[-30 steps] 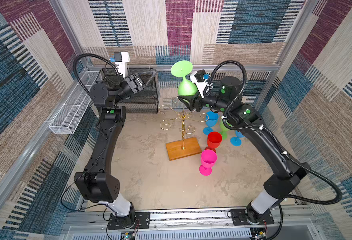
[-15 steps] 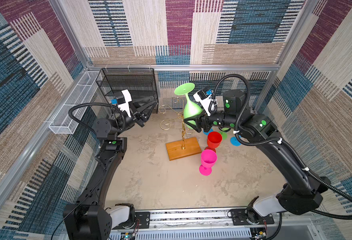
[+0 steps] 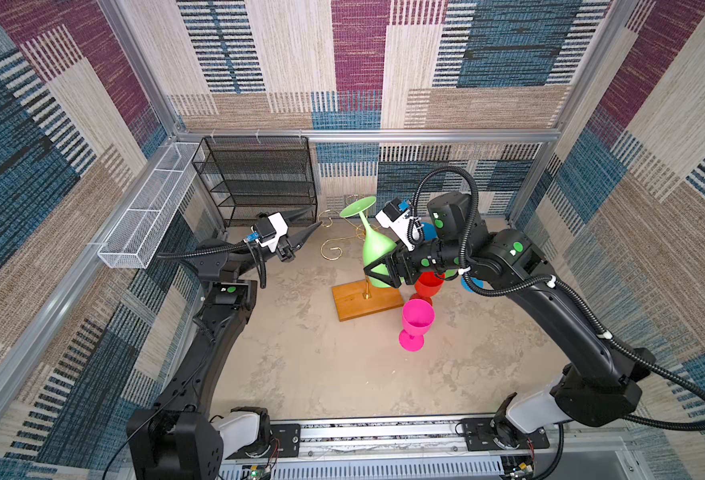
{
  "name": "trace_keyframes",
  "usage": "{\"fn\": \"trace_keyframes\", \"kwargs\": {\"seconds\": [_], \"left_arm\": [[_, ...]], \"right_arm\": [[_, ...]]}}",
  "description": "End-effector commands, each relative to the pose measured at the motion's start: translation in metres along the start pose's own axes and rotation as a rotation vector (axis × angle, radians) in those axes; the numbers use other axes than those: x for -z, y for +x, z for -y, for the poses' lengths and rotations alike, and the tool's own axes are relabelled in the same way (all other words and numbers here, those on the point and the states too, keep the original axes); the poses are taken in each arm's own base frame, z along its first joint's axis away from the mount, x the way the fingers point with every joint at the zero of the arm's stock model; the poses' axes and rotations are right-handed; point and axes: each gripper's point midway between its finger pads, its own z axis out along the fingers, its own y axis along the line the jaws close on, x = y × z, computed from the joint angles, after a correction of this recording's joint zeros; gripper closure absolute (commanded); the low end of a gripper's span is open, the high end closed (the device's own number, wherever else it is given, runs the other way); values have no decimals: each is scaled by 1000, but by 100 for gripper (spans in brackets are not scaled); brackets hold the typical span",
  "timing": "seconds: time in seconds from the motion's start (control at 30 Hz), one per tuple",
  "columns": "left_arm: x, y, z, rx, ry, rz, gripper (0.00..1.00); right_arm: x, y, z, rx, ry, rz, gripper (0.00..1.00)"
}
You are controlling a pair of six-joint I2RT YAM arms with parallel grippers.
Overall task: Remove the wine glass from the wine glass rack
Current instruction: 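Close the right gripper around the green glass's bowl beside the left gripper, then open the left gripper off the foot while the right gripper pulls the glass away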
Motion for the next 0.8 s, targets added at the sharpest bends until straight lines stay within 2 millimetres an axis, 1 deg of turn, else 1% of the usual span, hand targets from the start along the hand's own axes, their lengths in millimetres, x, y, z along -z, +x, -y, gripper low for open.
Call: {"fn": "trace_keyframes", "kwargs": {"seconds": [0.0, 0.17, 0.37, 0.5, 0.77], "left_arm": [[-6, -17, 10, -131, 82, 57, 65], [-15, -20, 19, -151, 147, 85, 65], [-21, -17, 23, -164, 174, 97, 65], [-22, -16, 23, -173, 169, 98, 66], [-32, -19, 20, -198, 148, 115, 66]], "right_arm": [[-3, 1, -5, -24, -28, -14, 70], [-9, -1, -4, -29, -37, -21, 71], [-12, -4, -5, -31, -45, -15, 71], [-11, -5, -6, -31, -50, -10, 71], [-14, -3, -7, -42, -62, -20, 71]]}}
